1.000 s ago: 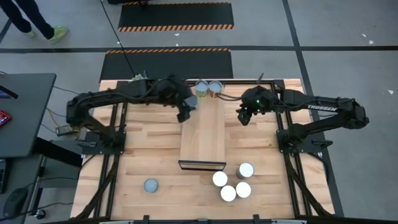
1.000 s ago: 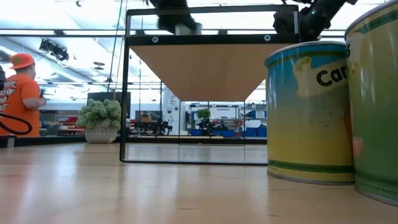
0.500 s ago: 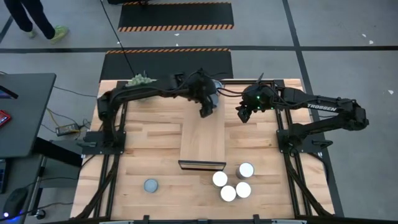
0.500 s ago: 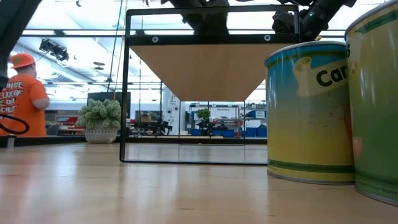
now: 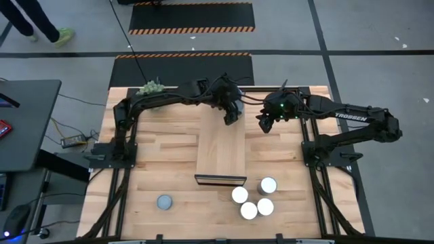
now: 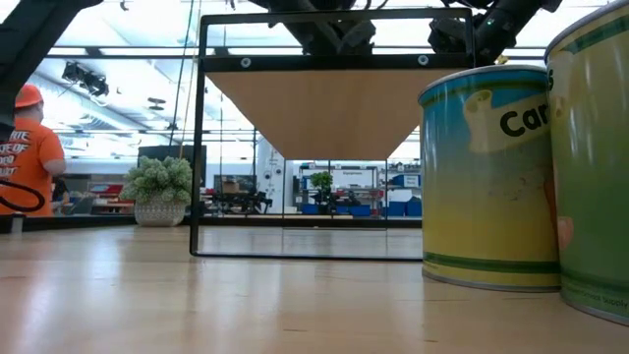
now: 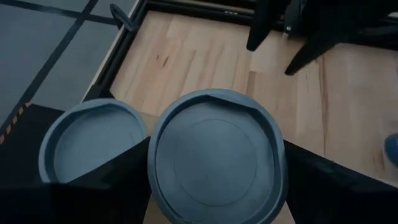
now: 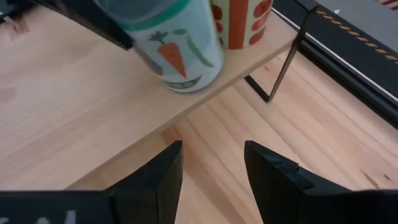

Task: Pick and place cans onto a shelf
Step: Put the large canned mixed vegetables on the shelf, then put the small canned tuna on the shelf

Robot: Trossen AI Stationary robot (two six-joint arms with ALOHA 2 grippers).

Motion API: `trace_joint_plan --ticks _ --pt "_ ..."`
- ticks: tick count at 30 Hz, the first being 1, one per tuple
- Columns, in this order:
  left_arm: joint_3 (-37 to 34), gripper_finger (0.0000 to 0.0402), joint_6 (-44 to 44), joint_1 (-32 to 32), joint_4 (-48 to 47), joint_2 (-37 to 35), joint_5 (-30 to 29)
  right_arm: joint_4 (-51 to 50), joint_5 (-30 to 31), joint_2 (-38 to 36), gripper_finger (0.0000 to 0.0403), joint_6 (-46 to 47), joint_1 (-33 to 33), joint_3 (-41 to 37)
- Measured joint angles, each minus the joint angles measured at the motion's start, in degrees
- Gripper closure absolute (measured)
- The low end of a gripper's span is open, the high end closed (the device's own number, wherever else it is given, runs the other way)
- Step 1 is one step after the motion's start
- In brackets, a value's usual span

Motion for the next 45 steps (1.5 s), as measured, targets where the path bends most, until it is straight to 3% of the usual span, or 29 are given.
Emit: trace_joint_plan --ticks 9,17,25,31,35,45 --pt "0.02 0.0077 1.11 -0.44 -0.26 -0.01 -0.21 0.44 -1.03 0.0 0.0225 -0.16 -0.48 -0.02" --pt "-0.07 0.0021 2.71 -0.47 -0.25 0.06 -1.26 0.4 -1.34 0.0 0.0225 0.1 -0.66 -0.02" --pt "3.05 0.0009 10.49 -1.89 -1.35 -0.28 -6.65 0.39 -1.47 0.0 0.0225 0.23 -0.66 -0.02" --pt "9.16 0.001 11.76 -4.04 -6.26 -0.29 -8.15 0.4 -1.47 0.0 0.0225 0.23 -0.65 -0.02" --pt "15.14 0.0026 8.71 -5.19 -19.62 -1.01 -7.16 0.39 -1.93 0.0 0.0225 0.25 -0.66 -0.02" --pt "13.54 0.0101 8.49 -7.01 -37.7 -9.85 -6.38 0.47 -2.78 -0.94 0.0225 -0.23 -0.12 -0.02"
